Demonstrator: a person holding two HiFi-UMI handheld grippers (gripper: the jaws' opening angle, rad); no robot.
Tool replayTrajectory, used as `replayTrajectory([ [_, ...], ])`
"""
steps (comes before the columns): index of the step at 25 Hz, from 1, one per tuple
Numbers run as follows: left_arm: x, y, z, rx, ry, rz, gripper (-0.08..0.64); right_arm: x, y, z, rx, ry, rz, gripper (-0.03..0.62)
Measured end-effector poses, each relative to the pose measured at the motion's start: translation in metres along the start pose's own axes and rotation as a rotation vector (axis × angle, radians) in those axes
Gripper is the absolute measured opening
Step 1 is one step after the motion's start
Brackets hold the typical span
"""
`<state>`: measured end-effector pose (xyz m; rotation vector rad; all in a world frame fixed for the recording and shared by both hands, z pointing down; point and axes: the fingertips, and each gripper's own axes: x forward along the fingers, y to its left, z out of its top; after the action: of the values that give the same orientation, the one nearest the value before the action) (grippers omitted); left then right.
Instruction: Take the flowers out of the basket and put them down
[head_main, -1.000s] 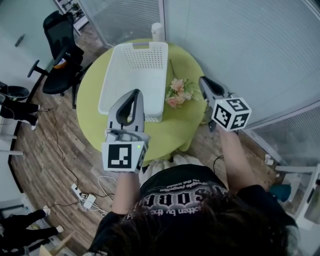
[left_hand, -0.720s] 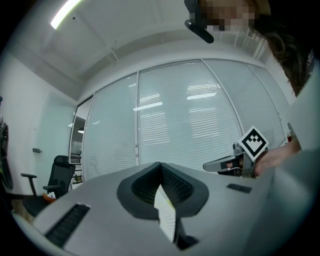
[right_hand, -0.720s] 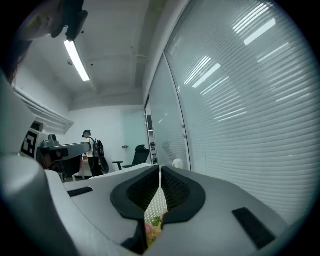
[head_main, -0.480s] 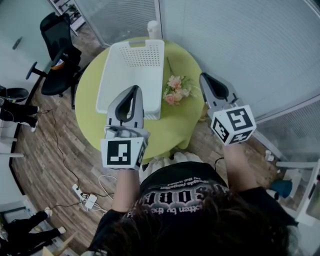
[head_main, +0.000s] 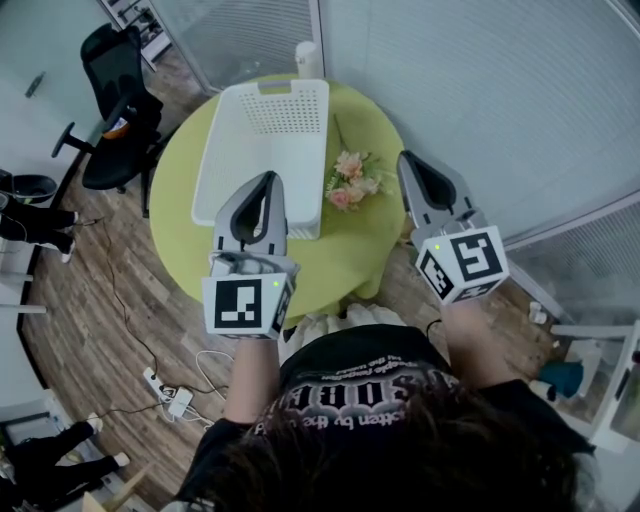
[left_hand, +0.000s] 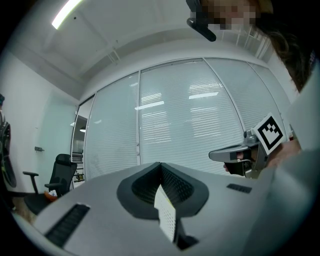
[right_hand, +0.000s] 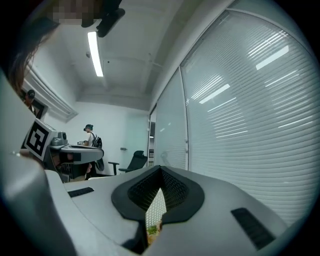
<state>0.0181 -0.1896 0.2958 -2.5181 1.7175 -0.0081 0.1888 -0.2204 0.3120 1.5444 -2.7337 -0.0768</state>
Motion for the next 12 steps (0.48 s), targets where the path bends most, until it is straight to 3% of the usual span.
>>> replayTrajectory([
  [8,-0.0038,0.0073,-0.0044,-0.005,0.026,0.023,0.002,0.0011,0.0081,0.0065,-0.042,-0.013,0.019,0.028],
  [12,-0.0037,0.0099,-0.0006,-0.006,-0.001,0.035,0.002,0.0022,0.0073,0.0048,-0.042,-0.005,0.018,0.028],
])
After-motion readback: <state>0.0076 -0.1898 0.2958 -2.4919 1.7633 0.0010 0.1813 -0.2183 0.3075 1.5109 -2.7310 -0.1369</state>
